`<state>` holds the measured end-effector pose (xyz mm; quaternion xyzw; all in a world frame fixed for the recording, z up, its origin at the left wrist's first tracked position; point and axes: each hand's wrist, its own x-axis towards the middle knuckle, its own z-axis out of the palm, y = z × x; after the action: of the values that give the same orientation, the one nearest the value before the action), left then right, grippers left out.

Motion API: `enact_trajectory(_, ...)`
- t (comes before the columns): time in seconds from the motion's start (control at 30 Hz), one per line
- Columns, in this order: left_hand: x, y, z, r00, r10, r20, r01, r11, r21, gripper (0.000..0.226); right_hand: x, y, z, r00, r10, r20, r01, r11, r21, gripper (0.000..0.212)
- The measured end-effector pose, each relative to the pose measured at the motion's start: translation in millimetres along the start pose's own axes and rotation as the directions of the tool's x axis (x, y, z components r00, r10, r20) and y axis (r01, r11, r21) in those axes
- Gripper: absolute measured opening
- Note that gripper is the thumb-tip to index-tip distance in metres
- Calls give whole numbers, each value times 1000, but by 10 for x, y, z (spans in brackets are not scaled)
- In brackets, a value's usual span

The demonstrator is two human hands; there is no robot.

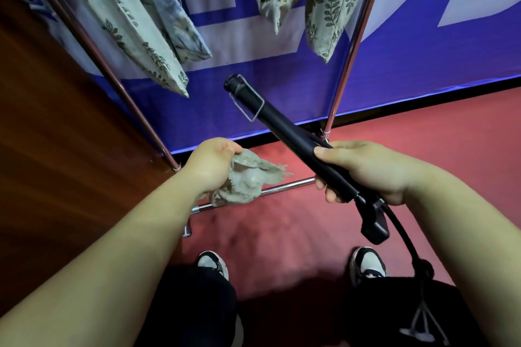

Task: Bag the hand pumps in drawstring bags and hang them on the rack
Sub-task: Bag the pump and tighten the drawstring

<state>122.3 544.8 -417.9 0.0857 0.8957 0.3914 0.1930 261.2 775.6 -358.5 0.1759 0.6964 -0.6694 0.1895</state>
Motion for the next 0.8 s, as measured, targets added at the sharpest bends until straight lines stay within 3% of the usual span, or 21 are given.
enact_trajectory(0.3,154,-230,12,960,-147,-238,125,986,-107,26,-7,213,25,981,165,101,-161,986,-39,27)
enact_trajectory(0.47,257,-435,19,957,-163,-238,147,986,-84,39,-15,320,40,962,224,153,-209,972,-110,27)
enact_trajectory(0.63,159,-286,28,953,-145,-268,143,989,-25,33,-7,360,51,941,290,173,-265,952,-153,29)
enact_trajectory(0.8,69,-193,34,972,-27,-235,46,996,78,36,-2,415,102,918,363,160,-329,922,-204,31)
